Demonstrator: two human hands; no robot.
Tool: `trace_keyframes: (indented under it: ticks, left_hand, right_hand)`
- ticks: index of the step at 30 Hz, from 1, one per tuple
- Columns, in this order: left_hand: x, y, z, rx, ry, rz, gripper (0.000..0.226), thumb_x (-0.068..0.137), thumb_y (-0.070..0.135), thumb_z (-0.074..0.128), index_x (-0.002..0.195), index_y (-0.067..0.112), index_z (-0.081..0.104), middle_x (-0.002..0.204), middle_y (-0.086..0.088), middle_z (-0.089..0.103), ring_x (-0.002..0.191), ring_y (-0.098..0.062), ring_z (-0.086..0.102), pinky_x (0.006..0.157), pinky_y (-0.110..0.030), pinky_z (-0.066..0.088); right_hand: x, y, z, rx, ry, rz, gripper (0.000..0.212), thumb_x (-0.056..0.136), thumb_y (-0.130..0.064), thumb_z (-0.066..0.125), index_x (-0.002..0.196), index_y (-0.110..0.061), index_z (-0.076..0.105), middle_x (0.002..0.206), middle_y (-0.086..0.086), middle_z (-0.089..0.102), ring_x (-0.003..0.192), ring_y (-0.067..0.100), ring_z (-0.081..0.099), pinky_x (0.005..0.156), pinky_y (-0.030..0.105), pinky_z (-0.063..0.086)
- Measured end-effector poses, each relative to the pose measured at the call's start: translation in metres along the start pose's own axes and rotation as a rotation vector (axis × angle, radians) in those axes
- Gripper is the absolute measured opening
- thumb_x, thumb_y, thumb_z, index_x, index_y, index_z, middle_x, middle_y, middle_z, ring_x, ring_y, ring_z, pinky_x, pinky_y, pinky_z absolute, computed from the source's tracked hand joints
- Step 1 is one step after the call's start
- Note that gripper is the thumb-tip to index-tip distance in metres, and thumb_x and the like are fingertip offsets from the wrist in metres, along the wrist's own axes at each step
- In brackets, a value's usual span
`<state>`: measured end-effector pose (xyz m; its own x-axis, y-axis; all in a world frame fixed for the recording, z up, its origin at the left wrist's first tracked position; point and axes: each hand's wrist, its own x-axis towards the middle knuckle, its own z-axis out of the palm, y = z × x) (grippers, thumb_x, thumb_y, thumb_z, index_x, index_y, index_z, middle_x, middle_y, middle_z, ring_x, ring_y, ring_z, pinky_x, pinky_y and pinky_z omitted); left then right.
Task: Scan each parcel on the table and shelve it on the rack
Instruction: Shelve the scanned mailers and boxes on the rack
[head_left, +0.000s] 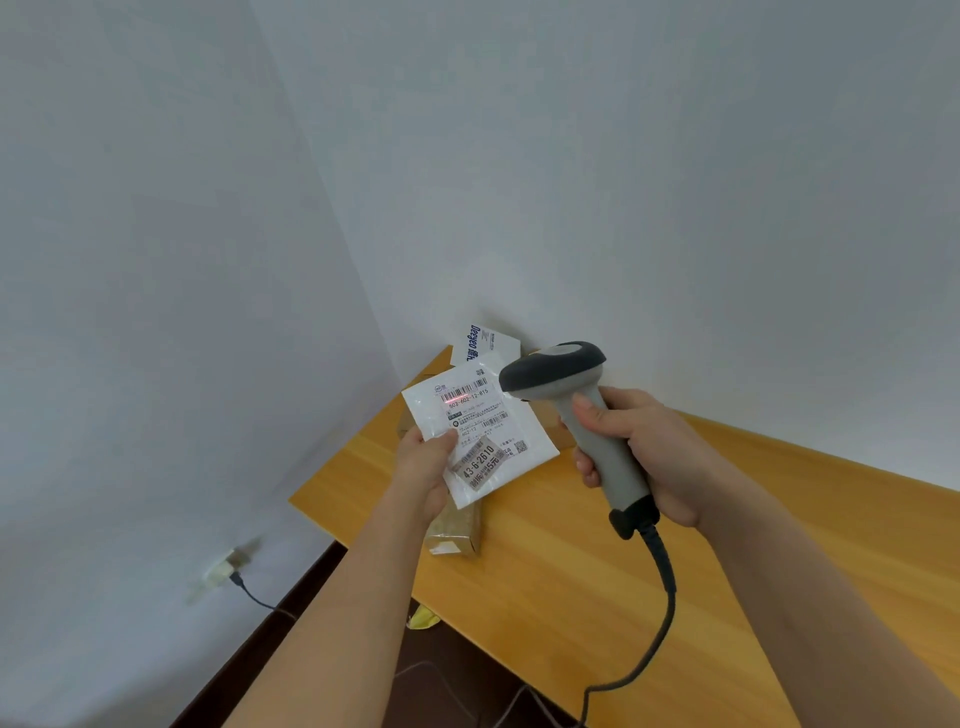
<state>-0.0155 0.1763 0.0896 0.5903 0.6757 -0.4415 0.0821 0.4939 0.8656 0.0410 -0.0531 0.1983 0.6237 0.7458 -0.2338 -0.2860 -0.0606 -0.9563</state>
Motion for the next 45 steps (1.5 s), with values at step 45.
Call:
trace_keyframes:
  ticks: [45]
  left_hand:
    - [-0.511,-0.121,-0.534,-0.491,0.539,0.057,0.011,0.089,-0.011,0.06,0.098,-0.005,0.06,0.101,-0.018,0.064,0.081,-0.024,0.067,0.059,-0.019,0.058]
  right_hand:
    - [-0.266,0.242,0.484,-0.427,-0.608,0.057,0.027,0.081,0.007,0.066,0.097,-0.012,0.055,0.073,0.009,0.06,0.054,0.015,0.055,0.052,0.029,0.045]
